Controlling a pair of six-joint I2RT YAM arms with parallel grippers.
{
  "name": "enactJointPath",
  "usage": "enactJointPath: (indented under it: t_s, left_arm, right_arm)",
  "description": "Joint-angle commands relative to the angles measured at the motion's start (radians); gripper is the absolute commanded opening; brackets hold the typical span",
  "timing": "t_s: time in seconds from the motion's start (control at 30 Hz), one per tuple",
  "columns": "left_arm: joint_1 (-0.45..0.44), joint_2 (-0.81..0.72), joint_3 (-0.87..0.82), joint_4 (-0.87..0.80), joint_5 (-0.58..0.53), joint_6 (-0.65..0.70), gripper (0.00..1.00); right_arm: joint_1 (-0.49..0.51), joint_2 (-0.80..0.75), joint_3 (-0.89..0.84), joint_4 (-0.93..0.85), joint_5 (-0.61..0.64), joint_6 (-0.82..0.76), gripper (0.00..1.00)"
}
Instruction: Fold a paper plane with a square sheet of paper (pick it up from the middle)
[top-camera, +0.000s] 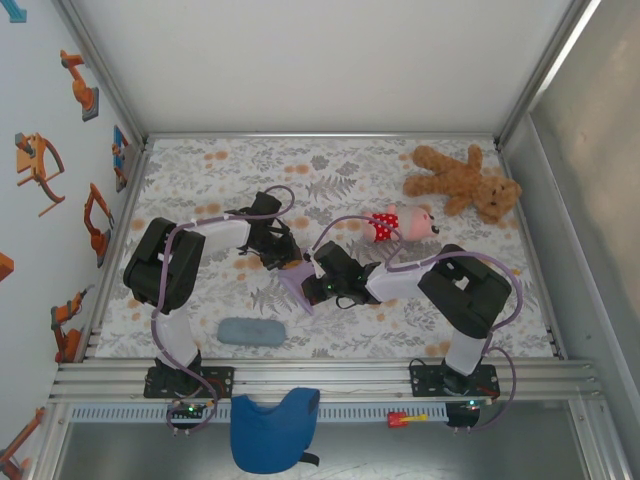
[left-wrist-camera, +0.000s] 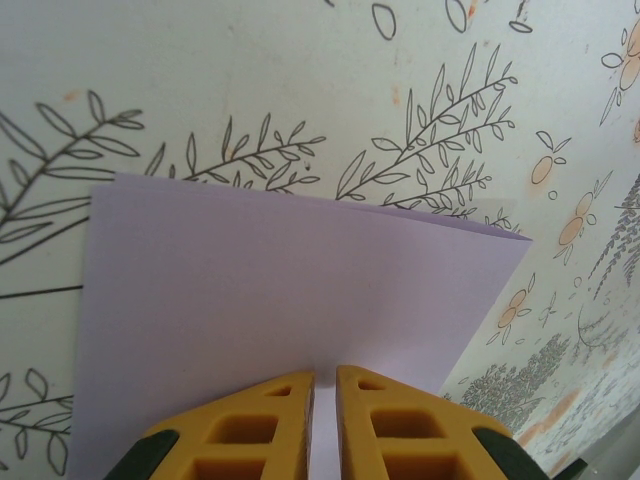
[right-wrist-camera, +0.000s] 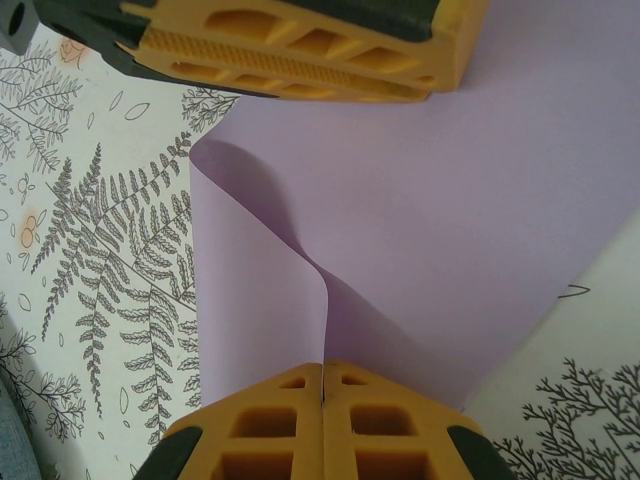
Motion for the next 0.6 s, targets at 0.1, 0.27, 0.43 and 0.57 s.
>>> enactJointPath:
  t_s: [0.1, 0.27, 0.43, 0.57]
  left_arm:
    - [-0.008, 0.009, -0.003, -0.050, -0.002, 0.012, 0.15]
    - [-0.006, -0.056, 0.005, -0.040, -0.003, -0.006, 0.16]
    - [0.011, -0.191, -0.043, -0.030, -0.057, -0.051, 0.23]
    - [0.038, -0.313, -0.133, -0.027, -0.103, -0.091, 0.33]
  right_arm:
    - [-0.005, 0.029, 0.015, -0.059, 0.025, 0.006, 0.00]
    - [-0.004, 0.031, 0.016, -0.076, 0.024, 0.006, 0.00]
    - [-0.005, 0.029, 0.020, -0.087, 0.024, 0.008, 0.00]
    - [-0.005, 0.029, 0.021, -0.089, 0.021, 0.009, 0.00]
